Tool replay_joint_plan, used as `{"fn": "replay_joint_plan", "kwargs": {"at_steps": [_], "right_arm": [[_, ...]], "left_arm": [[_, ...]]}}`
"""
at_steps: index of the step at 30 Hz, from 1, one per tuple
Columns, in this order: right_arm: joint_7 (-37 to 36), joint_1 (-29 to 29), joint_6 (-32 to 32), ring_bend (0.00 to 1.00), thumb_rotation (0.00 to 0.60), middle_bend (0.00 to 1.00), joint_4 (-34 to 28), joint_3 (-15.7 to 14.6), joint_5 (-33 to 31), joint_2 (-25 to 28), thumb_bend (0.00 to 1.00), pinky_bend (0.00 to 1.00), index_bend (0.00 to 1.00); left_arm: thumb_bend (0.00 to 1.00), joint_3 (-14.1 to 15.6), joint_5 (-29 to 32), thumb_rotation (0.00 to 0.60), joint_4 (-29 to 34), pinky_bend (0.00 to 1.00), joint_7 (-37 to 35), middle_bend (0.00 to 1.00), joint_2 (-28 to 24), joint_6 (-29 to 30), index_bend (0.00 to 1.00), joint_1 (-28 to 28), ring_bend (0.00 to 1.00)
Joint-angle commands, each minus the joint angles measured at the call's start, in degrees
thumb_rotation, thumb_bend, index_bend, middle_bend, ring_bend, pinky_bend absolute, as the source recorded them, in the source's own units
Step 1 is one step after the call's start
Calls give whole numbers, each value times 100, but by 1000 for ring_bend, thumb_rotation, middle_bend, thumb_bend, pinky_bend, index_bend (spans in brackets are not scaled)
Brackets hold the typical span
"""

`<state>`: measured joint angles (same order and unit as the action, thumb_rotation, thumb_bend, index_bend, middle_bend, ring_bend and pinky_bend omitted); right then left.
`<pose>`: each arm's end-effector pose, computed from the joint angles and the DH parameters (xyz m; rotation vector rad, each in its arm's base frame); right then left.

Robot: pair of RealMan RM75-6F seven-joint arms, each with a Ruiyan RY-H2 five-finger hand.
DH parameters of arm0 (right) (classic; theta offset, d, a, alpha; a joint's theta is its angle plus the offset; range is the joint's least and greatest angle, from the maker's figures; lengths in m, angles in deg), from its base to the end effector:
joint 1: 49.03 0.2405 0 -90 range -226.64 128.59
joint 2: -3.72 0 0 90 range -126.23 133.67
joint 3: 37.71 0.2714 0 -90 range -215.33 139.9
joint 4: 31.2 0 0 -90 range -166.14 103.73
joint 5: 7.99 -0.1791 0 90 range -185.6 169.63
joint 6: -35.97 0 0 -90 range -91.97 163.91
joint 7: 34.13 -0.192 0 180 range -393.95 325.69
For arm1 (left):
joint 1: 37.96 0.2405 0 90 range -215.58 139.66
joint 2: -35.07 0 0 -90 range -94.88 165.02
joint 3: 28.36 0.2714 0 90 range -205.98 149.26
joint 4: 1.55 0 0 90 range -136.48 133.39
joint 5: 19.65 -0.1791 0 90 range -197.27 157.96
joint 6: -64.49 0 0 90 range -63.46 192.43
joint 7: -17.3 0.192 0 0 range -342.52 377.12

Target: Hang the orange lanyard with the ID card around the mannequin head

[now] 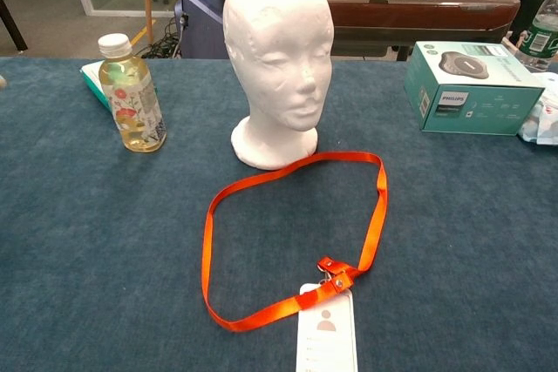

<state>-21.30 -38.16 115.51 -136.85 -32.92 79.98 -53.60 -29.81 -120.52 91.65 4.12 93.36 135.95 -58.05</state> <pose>-0.2447 -0.2561 0.1983 1.5713 -0.7615 0.8961 -0.2304 0.2810 0.1597 -1.8750 -0.9096 -1.0650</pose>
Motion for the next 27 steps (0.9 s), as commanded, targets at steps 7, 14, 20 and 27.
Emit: {"fn": "replay_joint_plan", "kwargs": {"at_steps": [7,14,20,27], "right_arm": [[24,31,-294,198,600,278,-39,-155,-142,-25,163,327,148],[-111,46,-411,198,600,278,129,-227,-198,-218,163,327,148],[-121,109,-566,198,600,279,166,-233,-314,-257,162,327,148],[-167,138,-627,198,600,279,210,-202,-455,-233,162,327,148]], "left_arm": [[517,132,-562,600,154,884,179,973,80,-1440,231,-1248,913],[566,38,-285,600,139,960,362,1000,491,-2383,183,-1947,1000],[570,-64,19,600,8,960,422,1000,866,-2767,183,-2336,1000],[573,-112,322,600,-302,961,598,1000,1318,-3114,195,-2686,1000]]}}
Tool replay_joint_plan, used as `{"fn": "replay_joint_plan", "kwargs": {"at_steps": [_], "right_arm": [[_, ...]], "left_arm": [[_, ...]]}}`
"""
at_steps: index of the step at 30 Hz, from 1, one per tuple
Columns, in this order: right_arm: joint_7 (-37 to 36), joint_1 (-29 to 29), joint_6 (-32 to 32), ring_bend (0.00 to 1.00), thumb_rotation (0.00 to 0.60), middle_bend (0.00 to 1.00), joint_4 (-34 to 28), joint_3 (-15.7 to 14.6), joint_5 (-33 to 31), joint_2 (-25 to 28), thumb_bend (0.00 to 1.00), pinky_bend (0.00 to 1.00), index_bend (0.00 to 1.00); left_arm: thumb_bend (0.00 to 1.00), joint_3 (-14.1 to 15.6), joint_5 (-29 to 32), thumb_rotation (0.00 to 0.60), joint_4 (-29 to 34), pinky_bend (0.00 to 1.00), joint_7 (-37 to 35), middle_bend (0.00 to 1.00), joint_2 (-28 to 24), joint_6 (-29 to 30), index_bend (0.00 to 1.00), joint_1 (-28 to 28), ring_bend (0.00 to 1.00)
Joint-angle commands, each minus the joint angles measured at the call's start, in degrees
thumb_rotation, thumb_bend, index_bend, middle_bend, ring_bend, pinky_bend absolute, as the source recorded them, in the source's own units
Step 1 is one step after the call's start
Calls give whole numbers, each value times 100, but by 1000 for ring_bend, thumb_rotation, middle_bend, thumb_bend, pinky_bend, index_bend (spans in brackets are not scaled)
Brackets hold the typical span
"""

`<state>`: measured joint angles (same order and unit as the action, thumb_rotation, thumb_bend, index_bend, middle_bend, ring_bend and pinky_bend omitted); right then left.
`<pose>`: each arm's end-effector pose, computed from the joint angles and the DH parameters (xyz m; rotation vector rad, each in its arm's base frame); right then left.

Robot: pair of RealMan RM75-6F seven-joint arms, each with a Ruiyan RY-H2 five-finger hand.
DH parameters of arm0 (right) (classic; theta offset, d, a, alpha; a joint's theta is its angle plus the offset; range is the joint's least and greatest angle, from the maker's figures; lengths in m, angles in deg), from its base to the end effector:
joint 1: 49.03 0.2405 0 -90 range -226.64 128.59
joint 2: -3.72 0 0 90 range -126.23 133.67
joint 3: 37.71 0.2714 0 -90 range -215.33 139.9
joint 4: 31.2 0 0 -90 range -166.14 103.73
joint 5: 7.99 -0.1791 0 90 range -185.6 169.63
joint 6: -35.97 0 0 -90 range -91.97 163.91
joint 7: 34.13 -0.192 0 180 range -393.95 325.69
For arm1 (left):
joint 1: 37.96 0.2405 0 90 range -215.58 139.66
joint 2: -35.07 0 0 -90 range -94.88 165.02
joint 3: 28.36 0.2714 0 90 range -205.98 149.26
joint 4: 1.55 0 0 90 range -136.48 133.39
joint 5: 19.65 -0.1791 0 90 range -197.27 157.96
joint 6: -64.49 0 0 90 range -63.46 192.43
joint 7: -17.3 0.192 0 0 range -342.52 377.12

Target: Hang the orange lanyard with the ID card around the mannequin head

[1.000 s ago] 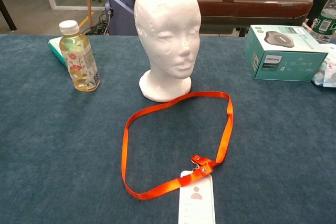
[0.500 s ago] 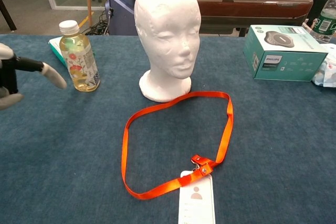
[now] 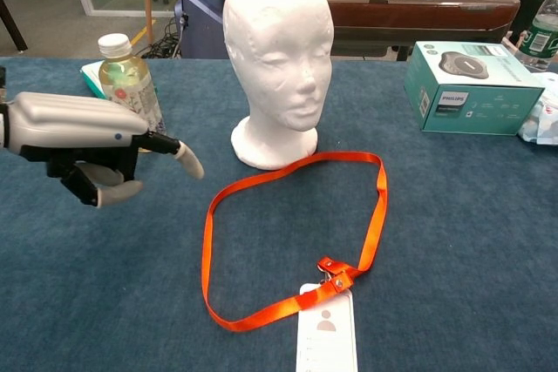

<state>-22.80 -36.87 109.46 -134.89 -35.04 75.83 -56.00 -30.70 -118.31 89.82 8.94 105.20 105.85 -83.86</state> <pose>-0.2678 -0.2558 0.1666 1.6095 -0.9137 0.8080 -0.1357 0.3390 0.0252 -2.4272 -0.7954 -0.8260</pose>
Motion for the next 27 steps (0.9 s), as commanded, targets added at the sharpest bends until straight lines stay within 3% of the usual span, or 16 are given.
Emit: {"fn": "replay_joint_plan", "kwargs": {"at_steps": [1,27], "right_arm": [[-27,15,-38,198,600,279,24,13,-66,10,162,327,148],[-373,2,-113,201,600,279,221,-43,-204,20,163,327,148]], "left_arm": [[578,-31,175,600,-173,961,194,1000,202,-162,199,-145,1000],[592,61,1095,600,-590,963,1046,1000,1081,-479,241,-520,1000]]}}
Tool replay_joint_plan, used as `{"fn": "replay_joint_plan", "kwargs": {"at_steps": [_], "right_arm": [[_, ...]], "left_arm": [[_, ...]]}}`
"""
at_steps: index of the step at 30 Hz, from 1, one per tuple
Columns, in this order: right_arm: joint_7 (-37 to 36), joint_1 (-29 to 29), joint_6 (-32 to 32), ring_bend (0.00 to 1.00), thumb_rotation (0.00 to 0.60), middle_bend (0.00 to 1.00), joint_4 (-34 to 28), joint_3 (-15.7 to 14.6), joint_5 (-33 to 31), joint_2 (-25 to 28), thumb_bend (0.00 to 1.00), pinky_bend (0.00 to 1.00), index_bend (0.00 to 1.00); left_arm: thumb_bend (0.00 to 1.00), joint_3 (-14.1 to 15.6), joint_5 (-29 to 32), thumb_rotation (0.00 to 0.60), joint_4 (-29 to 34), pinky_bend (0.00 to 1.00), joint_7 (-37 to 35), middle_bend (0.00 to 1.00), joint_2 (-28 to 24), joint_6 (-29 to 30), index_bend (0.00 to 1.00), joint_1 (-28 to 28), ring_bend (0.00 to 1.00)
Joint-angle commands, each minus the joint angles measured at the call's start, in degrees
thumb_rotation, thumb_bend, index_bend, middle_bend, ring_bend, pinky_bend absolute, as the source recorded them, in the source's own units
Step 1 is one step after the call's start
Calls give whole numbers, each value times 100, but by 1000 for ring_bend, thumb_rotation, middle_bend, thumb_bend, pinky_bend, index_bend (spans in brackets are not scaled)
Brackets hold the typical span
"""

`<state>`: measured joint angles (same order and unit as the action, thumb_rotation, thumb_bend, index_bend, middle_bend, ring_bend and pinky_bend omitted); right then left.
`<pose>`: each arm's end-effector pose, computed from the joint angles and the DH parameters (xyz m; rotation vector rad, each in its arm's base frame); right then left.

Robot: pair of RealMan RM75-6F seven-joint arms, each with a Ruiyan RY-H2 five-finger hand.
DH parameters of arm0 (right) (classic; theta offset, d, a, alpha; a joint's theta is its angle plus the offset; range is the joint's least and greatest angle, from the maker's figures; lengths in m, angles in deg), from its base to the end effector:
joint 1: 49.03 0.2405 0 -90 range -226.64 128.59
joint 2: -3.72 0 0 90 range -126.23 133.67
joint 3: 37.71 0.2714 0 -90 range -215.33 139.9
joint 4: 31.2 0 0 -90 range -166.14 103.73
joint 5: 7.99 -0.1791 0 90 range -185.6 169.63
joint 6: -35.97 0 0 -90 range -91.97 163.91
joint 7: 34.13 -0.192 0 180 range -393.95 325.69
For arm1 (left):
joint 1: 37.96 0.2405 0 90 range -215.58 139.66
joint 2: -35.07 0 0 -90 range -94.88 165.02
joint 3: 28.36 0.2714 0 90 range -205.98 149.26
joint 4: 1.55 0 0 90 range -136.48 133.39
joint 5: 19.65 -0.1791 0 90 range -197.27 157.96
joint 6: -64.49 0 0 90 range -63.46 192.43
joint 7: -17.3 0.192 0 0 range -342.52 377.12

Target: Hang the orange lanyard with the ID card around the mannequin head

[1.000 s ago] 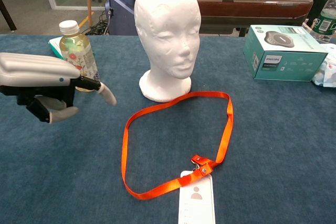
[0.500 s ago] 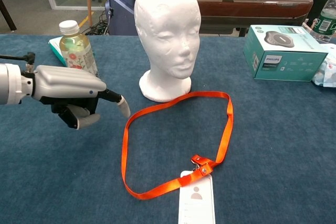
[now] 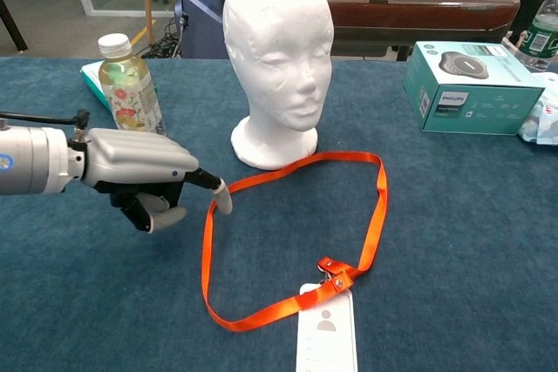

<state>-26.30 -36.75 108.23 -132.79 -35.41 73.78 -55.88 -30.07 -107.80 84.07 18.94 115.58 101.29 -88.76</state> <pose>-0.2836 -0.2566 0.1678 1.5779 -0.9749 0.7862 -0.1248 0.3505 -0.0335 -2.4643 -0.7697 -0.7359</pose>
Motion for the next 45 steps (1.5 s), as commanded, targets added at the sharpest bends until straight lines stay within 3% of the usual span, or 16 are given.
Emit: {"fn": "replay_joint_plan", "kwargs": {"at_steps": [1,25,45], "right_arm": [[-43,-20,23,201,600,279,17,-8,2,14,163,327,148],[-172,-182,274,201,600,279,31,-66,139,63,163,328,148],[-98,-167,295,201,600,279,-43,-63,246,35,163,327,148]], "left_arm": [[592,0,84,600,-26,963,80,1000,76,-40,241,-46,1000],[592,264,789,600,300,964,1303,1000,-89,-21,289,-3,1000],[592,682,1376,600,672,964,2039,1000,-891,258,303,367,1000]]}}
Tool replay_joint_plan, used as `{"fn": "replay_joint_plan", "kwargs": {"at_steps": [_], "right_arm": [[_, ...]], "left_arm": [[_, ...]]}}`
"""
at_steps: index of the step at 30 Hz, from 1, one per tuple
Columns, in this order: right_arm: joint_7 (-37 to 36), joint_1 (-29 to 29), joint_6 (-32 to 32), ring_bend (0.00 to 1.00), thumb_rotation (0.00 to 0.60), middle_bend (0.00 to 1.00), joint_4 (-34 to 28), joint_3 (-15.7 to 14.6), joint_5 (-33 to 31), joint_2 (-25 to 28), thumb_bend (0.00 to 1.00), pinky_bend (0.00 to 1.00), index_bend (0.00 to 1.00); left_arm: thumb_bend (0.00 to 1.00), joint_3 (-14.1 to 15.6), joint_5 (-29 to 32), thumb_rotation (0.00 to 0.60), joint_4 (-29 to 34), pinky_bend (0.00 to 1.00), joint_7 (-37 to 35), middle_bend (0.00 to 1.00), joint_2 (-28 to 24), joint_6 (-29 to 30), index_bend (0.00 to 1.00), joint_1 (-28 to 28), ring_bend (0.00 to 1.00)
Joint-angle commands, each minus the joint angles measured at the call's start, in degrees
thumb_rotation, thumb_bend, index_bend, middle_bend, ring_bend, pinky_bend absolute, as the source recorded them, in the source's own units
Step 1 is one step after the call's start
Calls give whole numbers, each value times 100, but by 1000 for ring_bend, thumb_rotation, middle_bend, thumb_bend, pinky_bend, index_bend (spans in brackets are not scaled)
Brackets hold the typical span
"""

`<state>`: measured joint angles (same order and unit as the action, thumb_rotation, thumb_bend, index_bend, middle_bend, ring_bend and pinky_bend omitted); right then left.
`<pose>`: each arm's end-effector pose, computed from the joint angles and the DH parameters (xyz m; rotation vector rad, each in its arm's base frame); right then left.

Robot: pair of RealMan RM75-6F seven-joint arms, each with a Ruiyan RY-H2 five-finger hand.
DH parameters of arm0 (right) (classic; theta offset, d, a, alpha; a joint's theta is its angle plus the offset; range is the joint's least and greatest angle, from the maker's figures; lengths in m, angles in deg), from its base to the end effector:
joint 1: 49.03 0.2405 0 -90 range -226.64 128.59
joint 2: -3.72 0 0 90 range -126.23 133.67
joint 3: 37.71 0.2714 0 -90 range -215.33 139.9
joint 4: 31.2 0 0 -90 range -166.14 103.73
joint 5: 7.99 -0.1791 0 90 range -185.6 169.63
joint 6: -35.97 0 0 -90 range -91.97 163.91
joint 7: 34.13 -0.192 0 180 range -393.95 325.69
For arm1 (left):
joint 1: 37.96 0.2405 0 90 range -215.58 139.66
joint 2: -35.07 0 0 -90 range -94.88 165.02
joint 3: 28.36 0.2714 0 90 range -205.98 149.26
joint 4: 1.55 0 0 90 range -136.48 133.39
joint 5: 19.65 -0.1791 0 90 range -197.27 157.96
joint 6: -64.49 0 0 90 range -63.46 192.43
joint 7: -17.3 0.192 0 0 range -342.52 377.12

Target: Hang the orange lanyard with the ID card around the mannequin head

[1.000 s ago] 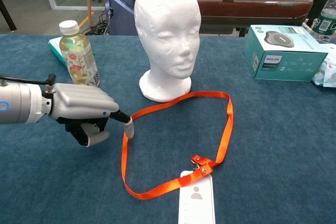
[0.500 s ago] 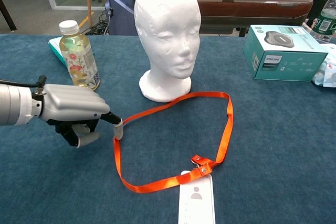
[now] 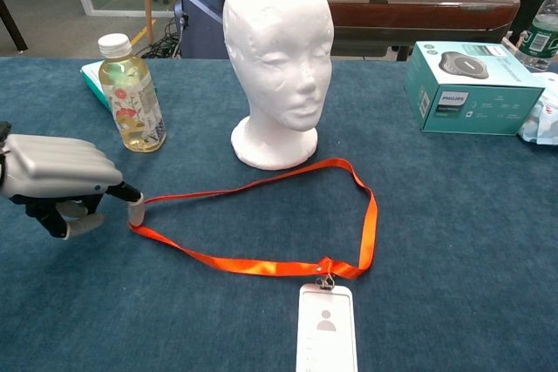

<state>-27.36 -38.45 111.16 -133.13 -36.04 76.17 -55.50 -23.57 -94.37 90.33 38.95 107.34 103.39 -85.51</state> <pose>-0.2814 -0.2471 0.1743 1.5616 -0.9598 0.8207 -0.1922 0.3411 0.0076 -2.3747 -0.6594 -0.4296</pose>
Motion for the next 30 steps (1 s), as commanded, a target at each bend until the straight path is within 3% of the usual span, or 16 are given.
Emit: {"fn": "replay_joint_plan", "kwargs": {"at_steps": [1,15,19,21,25,30], "right_arm": [[18,6,-2,201,600,279,-19,0,13,-4,163,327,148],[442,181,-190,228,600,307,-108,-23,203,78,183,327,148],[860,464,-521,313,600,378,-236,22,325,160,354,354,148],[1118,650,-758,389,600,441,-334,66,337,201,500,404,148],[1692,1172,-1572,583,600,600,-639,181,60,276,753,572,148],[2368,1795,-2444,748,600,745,-819,342,-573,156,933,748,148]], "left_arm": [[592,48,36,600,74,964,57,1000,-109,78,303,65,1000],[592,69,24,600,525,965,124,1000,-424,264,290,168,1000],[592,40,-107,600,745,965,-152,1000,-583,276,259,187,1000],[592,24,-179,600,803,965,-219,1000,-643,307,253,194,1000],[592,-22,-306,600,912,965,-328,1000,-712,485,253,269,1000],[592,-55,-432,600,1000,965,-436,1000,-791,720,253,392,1000]]}}
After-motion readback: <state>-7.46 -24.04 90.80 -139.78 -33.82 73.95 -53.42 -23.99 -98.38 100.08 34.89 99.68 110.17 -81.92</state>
